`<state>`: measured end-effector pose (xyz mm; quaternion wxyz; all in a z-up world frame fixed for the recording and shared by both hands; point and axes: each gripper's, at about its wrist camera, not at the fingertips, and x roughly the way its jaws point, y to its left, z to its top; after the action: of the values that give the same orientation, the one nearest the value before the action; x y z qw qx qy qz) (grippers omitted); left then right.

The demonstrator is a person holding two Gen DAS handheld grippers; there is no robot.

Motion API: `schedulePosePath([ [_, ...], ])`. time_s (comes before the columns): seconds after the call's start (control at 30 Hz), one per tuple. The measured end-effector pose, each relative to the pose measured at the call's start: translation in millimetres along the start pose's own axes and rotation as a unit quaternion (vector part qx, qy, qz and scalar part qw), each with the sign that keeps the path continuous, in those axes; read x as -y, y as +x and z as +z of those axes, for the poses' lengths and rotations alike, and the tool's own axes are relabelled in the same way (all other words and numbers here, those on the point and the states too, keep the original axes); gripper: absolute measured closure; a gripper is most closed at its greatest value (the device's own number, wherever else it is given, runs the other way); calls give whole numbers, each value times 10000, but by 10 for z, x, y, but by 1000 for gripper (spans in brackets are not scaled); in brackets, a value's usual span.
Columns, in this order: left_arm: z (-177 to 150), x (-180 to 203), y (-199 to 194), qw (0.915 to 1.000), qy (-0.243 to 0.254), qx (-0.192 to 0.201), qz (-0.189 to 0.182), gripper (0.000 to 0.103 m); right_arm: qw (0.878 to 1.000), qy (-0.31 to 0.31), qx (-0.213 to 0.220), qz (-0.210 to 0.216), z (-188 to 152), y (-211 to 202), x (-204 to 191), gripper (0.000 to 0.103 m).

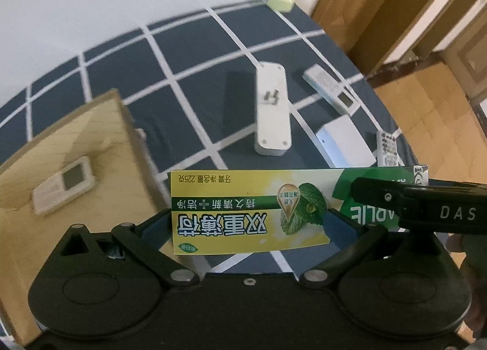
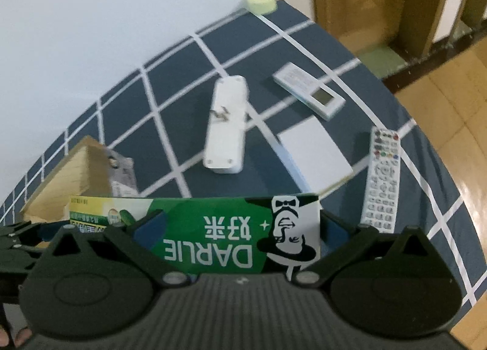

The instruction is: Organize objects

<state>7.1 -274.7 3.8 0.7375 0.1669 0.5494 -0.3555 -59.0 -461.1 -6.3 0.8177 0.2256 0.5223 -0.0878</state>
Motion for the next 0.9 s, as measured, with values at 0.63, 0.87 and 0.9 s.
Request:
schedulePosePath([
  [0.63, -621, -1306, -784, 9871, -1374, 517, 644, 0, 9864, -1485, -71, 702, -221, -13, -1640, 0],
  [0.87, -786, -1798, -827, 9774, -1877, 451, 860, 0, 9768, -1906, -366, 909, -286, 250, -2166, 0],
  [0.9, -803, -1856, -819, 9763, -1930, 433, 875, 0, 9754, -1958, -402, 926, -297, 296, -2234, 0],
])
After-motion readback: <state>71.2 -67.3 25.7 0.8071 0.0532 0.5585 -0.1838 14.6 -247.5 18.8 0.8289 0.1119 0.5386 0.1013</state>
